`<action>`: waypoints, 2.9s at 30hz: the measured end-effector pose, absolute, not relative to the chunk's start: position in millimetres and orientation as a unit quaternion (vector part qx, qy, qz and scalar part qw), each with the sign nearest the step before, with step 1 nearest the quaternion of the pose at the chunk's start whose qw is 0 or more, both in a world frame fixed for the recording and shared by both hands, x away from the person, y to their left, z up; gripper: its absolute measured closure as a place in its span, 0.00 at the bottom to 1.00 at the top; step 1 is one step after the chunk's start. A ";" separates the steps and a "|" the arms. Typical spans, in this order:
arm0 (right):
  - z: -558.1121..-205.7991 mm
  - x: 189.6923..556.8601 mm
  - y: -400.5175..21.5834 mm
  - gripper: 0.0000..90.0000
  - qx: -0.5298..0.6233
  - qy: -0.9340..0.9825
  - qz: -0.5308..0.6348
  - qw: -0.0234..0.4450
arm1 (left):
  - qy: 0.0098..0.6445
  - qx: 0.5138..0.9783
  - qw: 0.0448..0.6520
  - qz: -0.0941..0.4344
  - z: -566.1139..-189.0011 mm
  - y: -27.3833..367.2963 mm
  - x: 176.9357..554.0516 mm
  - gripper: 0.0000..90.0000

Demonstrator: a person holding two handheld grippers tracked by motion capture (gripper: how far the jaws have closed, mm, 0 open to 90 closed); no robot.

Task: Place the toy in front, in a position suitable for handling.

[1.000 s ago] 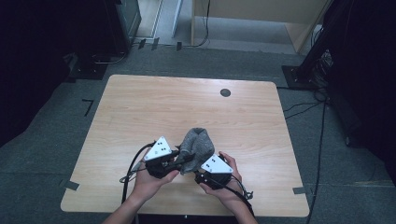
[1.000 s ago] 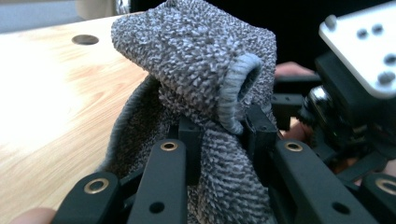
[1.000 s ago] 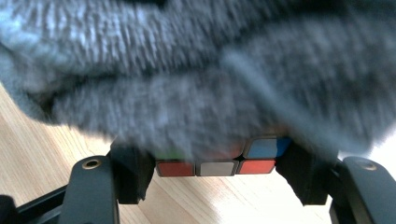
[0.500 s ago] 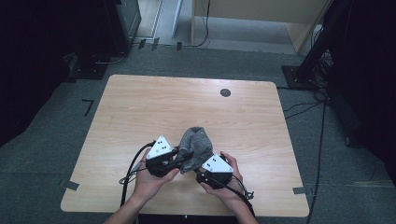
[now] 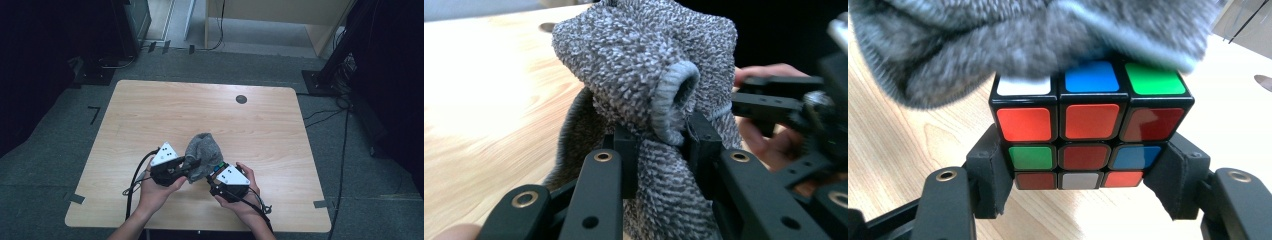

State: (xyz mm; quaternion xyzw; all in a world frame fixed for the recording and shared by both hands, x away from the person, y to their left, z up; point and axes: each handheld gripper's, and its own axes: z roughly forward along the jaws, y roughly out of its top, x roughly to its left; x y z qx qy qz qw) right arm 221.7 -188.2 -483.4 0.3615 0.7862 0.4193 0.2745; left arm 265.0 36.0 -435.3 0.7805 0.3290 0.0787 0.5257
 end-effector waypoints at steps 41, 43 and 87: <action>-479.7 219.8 -186.6 0.39 0.365 0.781 0.425 0.275 | 0.285 0.789 0.533 0.109 -433.4 23.1 251.4 0.80; -480.0 219.4 -186.7 0.39 0.364 0.783 0.421 0.277 | 0.297 0.786 0.531 0.112 -435.3 27.4 254.9 0.80; -451.6 206.9 -201.2 0.39 0.305 0.752 0.512 0.282 | 0.334 0.694 0.625 -0.124 -452.0 72.9 295.0 0.83</action>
